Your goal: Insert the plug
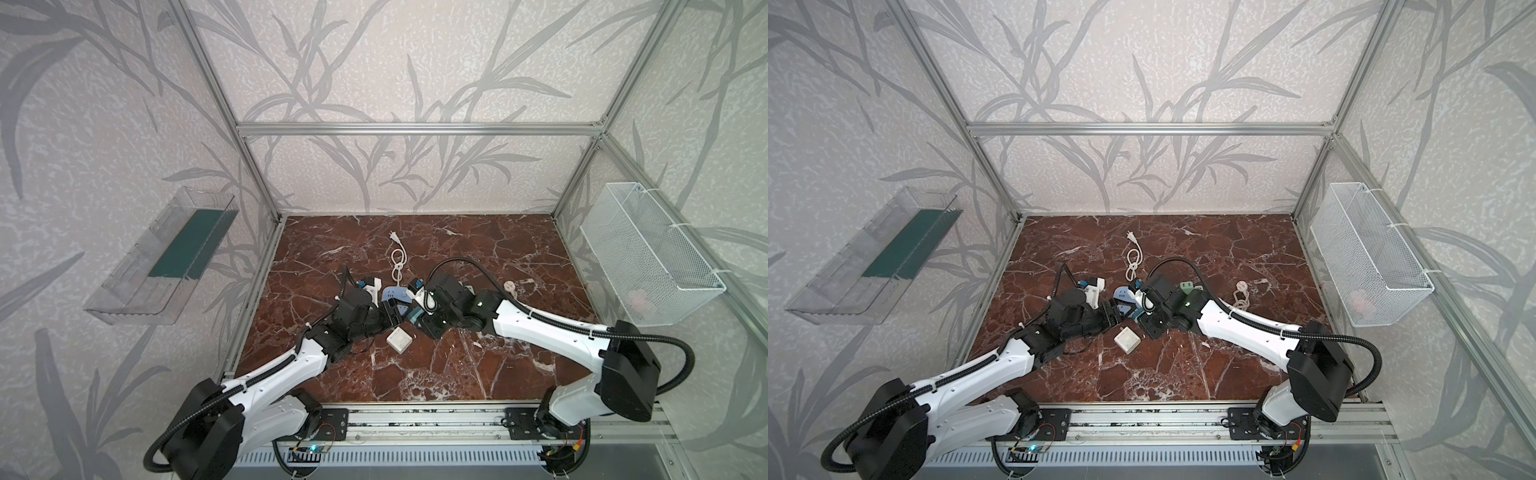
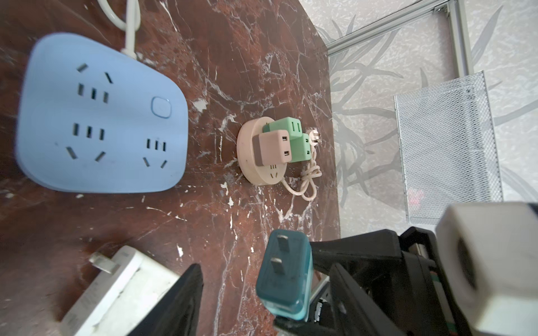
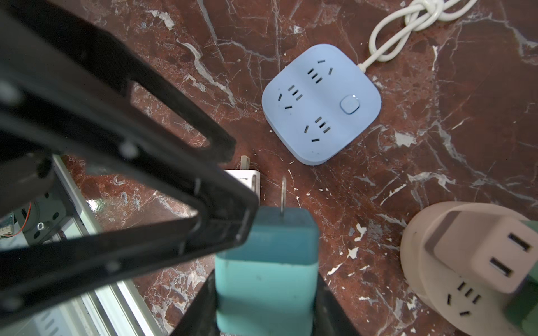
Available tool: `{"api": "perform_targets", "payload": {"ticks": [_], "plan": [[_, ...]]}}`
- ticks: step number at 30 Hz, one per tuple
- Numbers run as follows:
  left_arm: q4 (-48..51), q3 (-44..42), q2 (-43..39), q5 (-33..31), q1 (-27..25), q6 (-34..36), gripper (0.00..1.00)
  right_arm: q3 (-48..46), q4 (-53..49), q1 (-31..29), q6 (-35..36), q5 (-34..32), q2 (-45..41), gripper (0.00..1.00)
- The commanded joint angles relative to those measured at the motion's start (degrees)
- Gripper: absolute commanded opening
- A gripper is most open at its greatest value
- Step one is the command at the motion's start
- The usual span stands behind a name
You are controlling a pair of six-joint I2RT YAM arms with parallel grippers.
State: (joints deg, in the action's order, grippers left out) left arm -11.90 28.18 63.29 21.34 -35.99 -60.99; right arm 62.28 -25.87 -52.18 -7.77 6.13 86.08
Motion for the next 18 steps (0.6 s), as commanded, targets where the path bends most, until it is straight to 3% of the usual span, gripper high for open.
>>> {"api": "perform_targets", "payload": {"ticks": [1, 6, 18], "plan": [[-7.69, -1.11, 1.36, 3.92, -0.19, -4.13, 0.66, 2.12, 0.97, -0.29, 0.78, 0.54, -1.94, 0.00], [-7.77, -1.05, 1.60, 4.41, -0.22, -4.31, 0.63, 2.39, 2.00, -0.31, 1.07, 0.52, -2.41, 0.00], [-8.11, -0.47, 2.28, 5.29, -0.25, -4.31, 0.41, 4.38, 2.46, -0.36, 1.37, 1.25, -1.58, 0.00]]}}
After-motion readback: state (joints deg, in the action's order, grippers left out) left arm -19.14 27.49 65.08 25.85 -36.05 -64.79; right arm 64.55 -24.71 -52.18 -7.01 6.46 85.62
